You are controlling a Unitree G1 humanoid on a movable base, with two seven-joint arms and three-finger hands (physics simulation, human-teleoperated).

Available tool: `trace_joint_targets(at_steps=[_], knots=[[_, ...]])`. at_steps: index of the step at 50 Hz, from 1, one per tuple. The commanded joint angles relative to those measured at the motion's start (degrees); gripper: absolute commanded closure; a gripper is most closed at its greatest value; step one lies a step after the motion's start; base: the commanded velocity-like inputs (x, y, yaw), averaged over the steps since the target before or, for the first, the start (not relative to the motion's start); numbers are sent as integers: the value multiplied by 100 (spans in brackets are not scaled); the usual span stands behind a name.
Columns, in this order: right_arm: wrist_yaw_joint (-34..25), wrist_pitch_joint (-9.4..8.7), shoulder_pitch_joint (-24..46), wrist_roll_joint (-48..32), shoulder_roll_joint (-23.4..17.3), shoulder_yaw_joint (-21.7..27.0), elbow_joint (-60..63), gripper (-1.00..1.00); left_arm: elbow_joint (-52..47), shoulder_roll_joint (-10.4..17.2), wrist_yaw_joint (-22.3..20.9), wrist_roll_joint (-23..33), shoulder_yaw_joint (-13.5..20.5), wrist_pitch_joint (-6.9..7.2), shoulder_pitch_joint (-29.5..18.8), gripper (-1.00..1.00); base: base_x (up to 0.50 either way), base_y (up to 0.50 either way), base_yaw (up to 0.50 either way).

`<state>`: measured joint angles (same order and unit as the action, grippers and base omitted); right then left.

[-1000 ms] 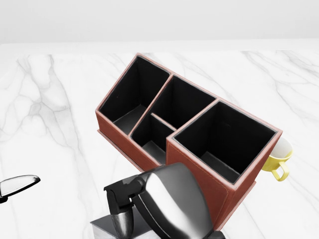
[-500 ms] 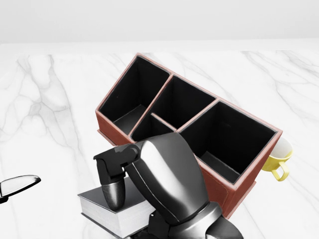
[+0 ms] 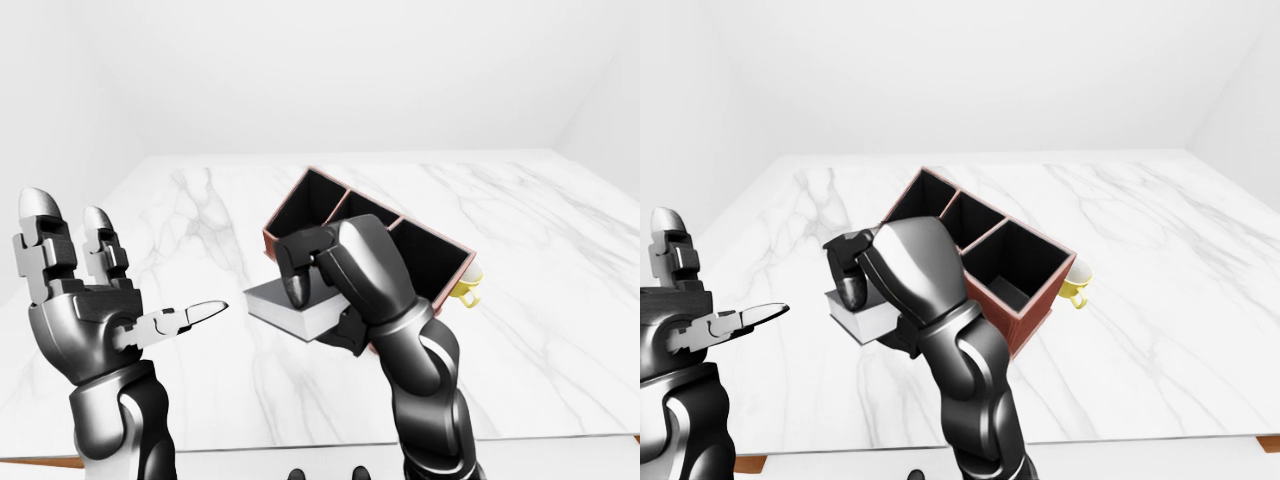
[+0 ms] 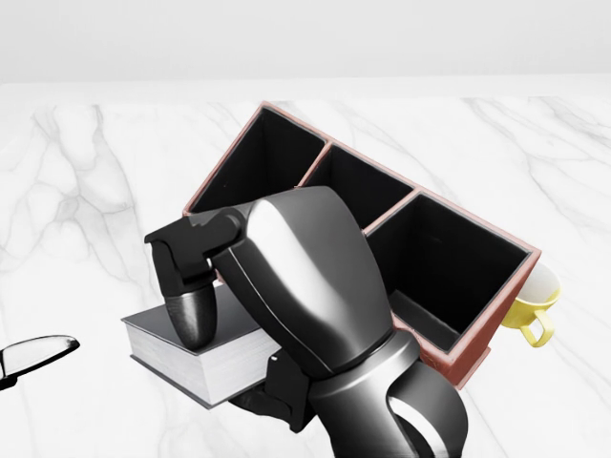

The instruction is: Pick up the book and place it in the right compartment of the caddy.

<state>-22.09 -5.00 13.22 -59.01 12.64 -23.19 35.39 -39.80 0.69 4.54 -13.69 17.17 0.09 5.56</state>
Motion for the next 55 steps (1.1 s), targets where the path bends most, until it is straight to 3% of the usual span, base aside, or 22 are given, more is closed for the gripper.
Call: trace_joint_targets(at_steps=[1,35,47,55], knots=[[-67,0,566,-129,269,196,65,100,22,6,-2,-12,3,3,-11,-100,0,0,0],[-403,0,2623,-40,190,1090,-249,100,52,12,7,-16,-7,26,-19,-100,0,0,0],[-535,0,3297,123,-102,1397,-269,100,32,14,14,-26,1,51,-19,-100,0,0,0],[-504,0,3653,422,-562,1672,-325,100,51,8,7,-26,-11,44,-20,-100,0,0,0]])
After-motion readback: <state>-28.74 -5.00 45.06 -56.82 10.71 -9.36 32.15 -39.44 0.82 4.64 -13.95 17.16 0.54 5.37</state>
